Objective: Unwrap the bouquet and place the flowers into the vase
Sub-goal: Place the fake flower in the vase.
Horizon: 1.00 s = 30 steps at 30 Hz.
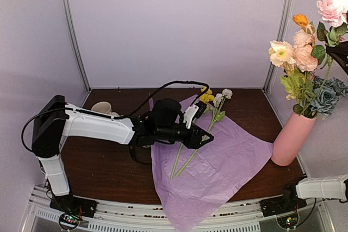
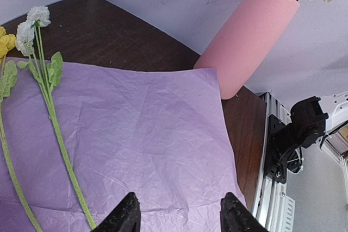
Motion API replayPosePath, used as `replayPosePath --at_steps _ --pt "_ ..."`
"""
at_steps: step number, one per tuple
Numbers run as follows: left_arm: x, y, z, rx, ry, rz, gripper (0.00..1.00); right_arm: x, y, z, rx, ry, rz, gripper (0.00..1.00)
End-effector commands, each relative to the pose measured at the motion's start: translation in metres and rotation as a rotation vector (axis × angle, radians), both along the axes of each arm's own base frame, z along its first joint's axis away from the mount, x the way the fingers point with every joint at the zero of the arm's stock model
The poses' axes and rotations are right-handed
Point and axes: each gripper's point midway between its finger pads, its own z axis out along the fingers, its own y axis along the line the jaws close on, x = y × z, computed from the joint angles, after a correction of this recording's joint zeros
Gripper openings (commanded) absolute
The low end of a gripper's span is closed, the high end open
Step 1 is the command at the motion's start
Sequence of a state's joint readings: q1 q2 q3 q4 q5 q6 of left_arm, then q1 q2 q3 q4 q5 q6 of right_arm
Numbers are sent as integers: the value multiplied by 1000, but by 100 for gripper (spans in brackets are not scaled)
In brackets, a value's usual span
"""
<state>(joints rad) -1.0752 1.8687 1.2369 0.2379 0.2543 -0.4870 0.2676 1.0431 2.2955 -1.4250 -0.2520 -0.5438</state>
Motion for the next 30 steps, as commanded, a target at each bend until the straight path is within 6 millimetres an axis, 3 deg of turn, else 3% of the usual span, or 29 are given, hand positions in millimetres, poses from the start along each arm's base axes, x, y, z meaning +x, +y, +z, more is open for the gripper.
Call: replayPosePath --at_steps 1,7,17,23,30 --pt "4 -9 15 -51 -40 -32 52 -3 -28 -4 -23 10 -151 0" --pt "2 -9 16 -57 -39 -46 52 -2 -35 4 5 -28 -196 0" --pt "0 0 13 -63 -35 -34 52 -19 -31 45 144 -167 -153 0" --pt "-2 2 12 -64 -29 -34 52 -16 -16 41 190 -121 -83 0" --pt "-3 6 10 -61 -33 -28 52 7 -9 14 150 -24 -80 0"
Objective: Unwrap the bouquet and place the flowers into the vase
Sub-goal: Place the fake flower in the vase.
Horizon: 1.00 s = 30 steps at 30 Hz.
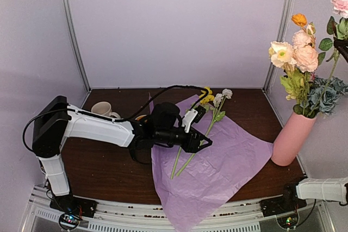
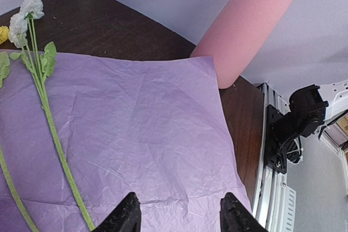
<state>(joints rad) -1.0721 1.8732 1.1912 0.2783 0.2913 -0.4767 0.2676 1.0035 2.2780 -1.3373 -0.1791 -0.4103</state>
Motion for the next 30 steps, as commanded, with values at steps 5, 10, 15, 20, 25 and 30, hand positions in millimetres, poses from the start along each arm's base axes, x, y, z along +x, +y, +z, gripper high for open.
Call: replayPosePath --at_steps 5,10,15,20,25,30 --pt "4 2 22 -67 -37 9 52 24 9 -22 -35 74 16 0" --pt "5 2 23 -68 -35 11 52 41 9 -47 -72 93 -4 0" --pt "5 2 21 -62 -32 12 52 48 9 -71 -59 116 -17 0" --pt "5 1 18 -57 -28 11 52 53 5 -90 -68 133 -47 0" --pt "5 -3 17 -63 -19 3 52 58 -15 -92 -73 87 -170 0" --pt "5 -2 16 -65 -18 6 52 64 -31 -120 -117 114 -263 0"
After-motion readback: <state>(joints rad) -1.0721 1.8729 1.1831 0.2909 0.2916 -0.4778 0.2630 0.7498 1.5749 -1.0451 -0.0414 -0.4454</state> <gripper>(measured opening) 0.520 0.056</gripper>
